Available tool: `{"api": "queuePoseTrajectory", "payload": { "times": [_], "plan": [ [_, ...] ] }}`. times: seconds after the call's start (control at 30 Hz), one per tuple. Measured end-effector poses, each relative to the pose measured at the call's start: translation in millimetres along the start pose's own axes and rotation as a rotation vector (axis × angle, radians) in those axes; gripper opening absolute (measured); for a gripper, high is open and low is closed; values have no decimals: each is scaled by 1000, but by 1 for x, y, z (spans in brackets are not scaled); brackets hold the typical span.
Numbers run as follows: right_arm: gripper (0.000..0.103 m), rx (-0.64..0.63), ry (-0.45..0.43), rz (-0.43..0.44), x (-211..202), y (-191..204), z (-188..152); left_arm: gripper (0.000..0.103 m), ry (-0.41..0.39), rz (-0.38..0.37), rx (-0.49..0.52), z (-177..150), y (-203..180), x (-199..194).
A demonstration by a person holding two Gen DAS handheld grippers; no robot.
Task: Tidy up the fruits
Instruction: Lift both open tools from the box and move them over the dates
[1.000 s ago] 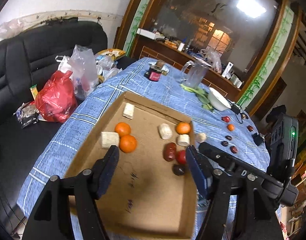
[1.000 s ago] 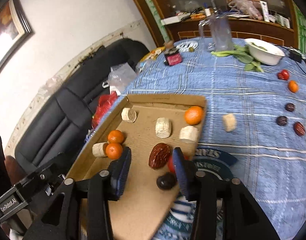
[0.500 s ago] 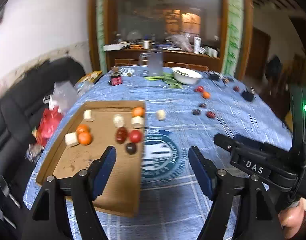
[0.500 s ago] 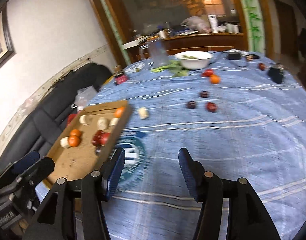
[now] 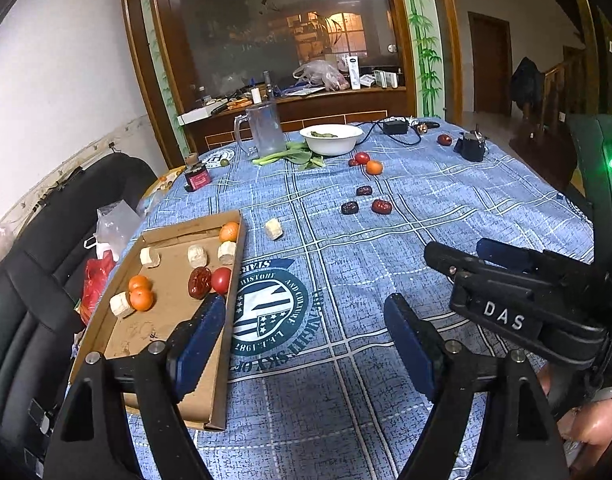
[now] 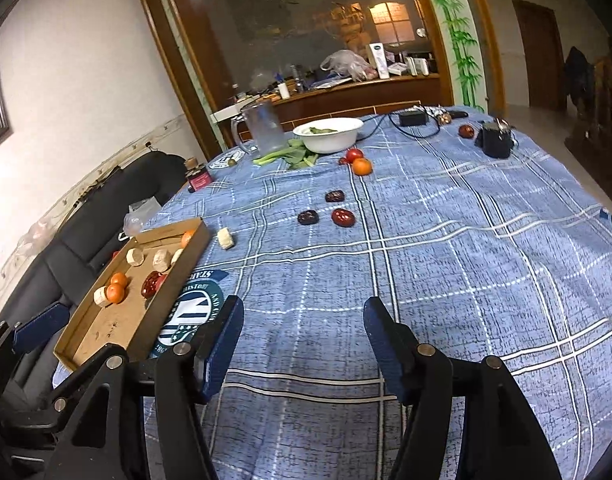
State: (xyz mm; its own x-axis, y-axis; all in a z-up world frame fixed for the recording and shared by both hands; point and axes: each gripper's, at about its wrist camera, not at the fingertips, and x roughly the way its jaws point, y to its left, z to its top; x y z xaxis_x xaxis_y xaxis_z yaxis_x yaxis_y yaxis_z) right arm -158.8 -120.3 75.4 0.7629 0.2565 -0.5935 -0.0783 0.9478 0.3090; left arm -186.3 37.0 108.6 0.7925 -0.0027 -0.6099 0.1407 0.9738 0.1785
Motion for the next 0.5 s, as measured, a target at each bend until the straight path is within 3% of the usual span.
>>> {"api": "queuePoseTrajectory", "payload": {
  "times": [0.5],
  "plan": [
    [67,-3,18,-5,6,3,-4,81,30,-5,-15,-5,5,8]
  ]
}}
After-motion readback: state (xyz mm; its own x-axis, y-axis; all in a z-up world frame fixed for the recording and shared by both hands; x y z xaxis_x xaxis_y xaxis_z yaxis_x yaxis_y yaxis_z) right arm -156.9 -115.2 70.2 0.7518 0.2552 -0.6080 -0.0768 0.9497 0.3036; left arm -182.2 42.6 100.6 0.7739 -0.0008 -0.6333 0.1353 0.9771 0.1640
